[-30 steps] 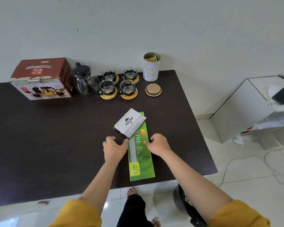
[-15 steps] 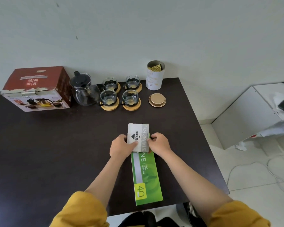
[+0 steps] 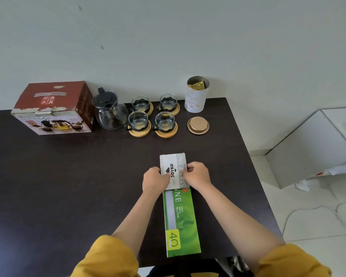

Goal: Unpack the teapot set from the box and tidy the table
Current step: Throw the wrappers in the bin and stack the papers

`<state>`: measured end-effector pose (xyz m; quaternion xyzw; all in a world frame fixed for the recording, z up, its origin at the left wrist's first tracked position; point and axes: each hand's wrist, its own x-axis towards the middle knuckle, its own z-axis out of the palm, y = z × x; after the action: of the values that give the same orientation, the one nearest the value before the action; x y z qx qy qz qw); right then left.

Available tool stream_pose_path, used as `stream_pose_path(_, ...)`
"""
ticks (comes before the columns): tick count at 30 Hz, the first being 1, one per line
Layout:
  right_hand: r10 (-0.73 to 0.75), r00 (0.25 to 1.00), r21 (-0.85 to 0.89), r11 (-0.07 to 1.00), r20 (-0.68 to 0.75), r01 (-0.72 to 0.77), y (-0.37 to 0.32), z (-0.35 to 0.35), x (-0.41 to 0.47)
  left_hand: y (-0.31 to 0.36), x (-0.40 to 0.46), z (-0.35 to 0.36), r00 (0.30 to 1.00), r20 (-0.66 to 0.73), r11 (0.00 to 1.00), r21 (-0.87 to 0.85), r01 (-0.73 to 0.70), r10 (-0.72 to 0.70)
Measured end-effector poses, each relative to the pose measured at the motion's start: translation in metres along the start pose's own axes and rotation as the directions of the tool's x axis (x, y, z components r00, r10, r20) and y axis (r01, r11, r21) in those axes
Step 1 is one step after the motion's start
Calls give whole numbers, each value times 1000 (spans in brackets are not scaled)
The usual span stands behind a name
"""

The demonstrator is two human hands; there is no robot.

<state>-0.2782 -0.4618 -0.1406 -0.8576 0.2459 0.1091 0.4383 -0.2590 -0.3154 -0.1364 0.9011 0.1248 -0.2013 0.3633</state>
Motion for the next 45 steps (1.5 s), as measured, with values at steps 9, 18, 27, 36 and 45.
stream_pose_path(9,199,975,194,957,100,-215,-6,1,8,-4,4,4,1000,-11,994,-105,4,-5)
stream_pose_path(18,231,950,360,885,212,-296,-18,-11,7,-14,0,7,999,-4,931,-362,41,-46)
stream_pose_path(27,155,974,427,879,168,-213,-7,-55,24,39,0,15,1000,-27,883,-469,-9,-4)
stream_pose_path(36,102,993,437,897,-62,-65,-4,-144,77,147,31,57,991,-59,900,-414,-135,121)
stream_pose_path(45,75,994,397,917,-77,-38,-21,-200,187,238,104,80,976,-125,928,-310,-208,177)
